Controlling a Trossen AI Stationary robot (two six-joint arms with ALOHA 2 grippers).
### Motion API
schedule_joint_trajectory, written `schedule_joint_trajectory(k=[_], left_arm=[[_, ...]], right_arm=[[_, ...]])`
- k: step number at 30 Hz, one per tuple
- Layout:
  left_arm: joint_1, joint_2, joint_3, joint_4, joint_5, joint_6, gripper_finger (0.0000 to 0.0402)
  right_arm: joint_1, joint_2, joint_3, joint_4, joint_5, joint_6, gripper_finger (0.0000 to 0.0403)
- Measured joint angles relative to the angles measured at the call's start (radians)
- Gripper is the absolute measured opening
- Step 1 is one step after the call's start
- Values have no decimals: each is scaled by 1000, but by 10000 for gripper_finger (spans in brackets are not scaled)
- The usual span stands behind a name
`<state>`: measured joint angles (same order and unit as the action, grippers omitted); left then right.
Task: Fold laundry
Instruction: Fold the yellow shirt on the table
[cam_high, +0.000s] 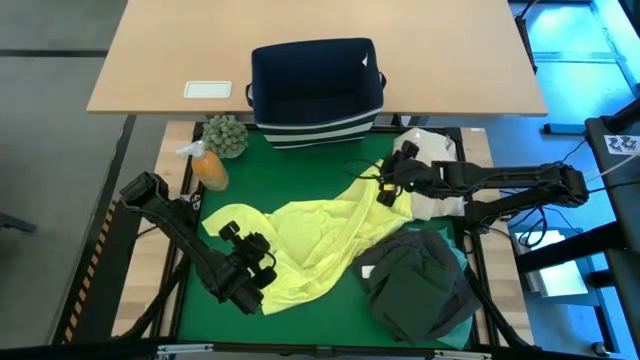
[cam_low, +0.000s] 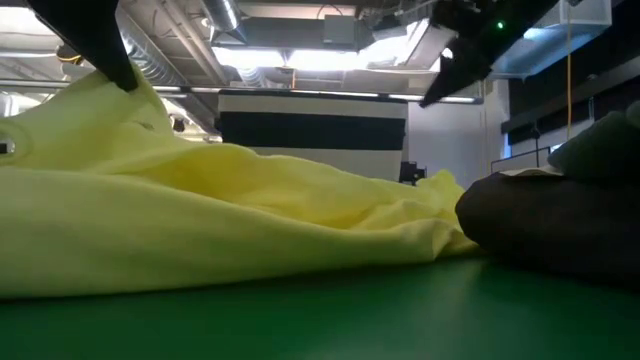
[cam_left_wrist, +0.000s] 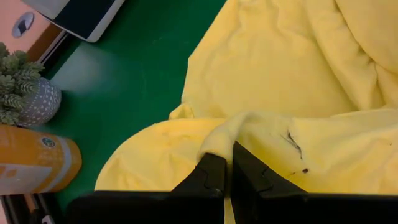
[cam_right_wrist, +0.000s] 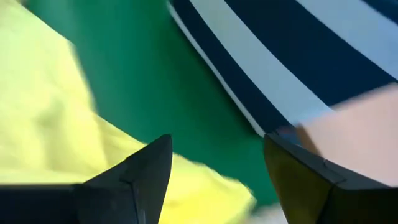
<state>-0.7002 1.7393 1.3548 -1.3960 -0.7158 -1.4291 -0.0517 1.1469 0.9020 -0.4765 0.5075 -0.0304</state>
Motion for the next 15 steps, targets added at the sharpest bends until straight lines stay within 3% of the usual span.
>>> schedule_joint_trajectory(k=[10,15], left_arm=[[26,0,0,-23,3,26,0],[31,0,0,-24,1,27,0]], right_arm=[[15,19,1,415,-416,-6,250],[114,94,2,616,-467,-94,236]])
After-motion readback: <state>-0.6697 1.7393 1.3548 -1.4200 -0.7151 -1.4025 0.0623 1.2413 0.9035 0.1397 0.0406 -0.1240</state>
